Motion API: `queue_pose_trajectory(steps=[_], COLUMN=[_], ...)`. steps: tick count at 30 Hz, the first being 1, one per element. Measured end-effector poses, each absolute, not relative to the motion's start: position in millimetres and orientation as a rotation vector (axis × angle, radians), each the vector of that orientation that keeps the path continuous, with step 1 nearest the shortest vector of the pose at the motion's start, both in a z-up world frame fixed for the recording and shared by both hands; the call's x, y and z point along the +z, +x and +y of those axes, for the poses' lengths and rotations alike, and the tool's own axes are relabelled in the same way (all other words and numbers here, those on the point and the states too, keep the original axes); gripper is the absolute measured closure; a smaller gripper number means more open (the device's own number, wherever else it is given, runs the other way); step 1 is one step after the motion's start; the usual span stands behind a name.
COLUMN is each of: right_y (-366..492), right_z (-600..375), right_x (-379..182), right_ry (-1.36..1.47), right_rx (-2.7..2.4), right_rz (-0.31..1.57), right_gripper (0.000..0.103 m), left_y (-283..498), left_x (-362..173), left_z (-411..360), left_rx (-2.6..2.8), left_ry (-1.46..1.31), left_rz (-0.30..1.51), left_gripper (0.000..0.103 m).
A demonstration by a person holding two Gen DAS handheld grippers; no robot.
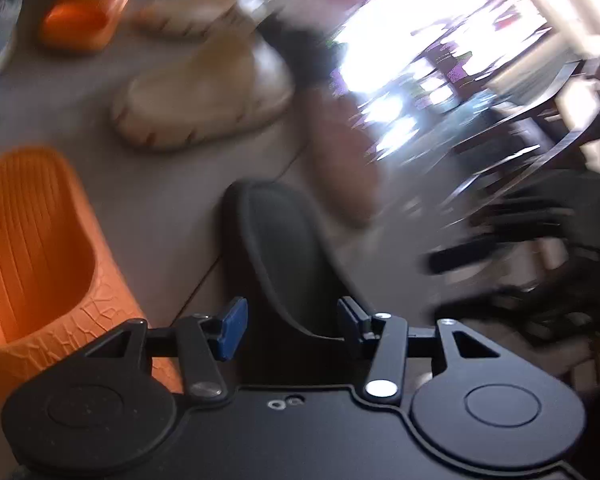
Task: Organize scattered shoes
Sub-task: 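Grasp a third dark grey slide among the orange slides with the left tool, then carry the grey slide beside the other grey slides, open left tool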
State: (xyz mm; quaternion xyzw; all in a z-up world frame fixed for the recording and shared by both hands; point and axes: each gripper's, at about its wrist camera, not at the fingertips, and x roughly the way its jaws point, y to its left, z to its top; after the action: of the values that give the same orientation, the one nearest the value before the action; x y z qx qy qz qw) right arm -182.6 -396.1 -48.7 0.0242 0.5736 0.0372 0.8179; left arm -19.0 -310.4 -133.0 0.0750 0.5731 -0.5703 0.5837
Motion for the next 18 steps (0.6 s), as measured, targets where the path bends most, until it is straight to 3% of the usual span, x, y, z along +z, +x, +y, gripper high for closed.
queue_pose_trajectory(steps=[5, 9, 18], right_y=[-195, -194, -162], right_z=[-396, -392, -395], right_x=[-51, -51, -45], right_ry=[0.061, 0.0, -0.065], right_rx=[0.093, 0.123, 0.146], right_rz=[1.217, 1.202, 1.112], right_gripper=[0.063, 0.062, 0.06], left_y=[-30, -38, -84], left_x=[-145, -150, -153], left_z=[-332, -323, -202], left_rx=[-1.31, -1.379, -1.5], left_ry=[0.284, 0.287, 0.458], left_rz=[1.368, 1.42, 1.419], left_gripper=[0.061, 0.081, 0.082])
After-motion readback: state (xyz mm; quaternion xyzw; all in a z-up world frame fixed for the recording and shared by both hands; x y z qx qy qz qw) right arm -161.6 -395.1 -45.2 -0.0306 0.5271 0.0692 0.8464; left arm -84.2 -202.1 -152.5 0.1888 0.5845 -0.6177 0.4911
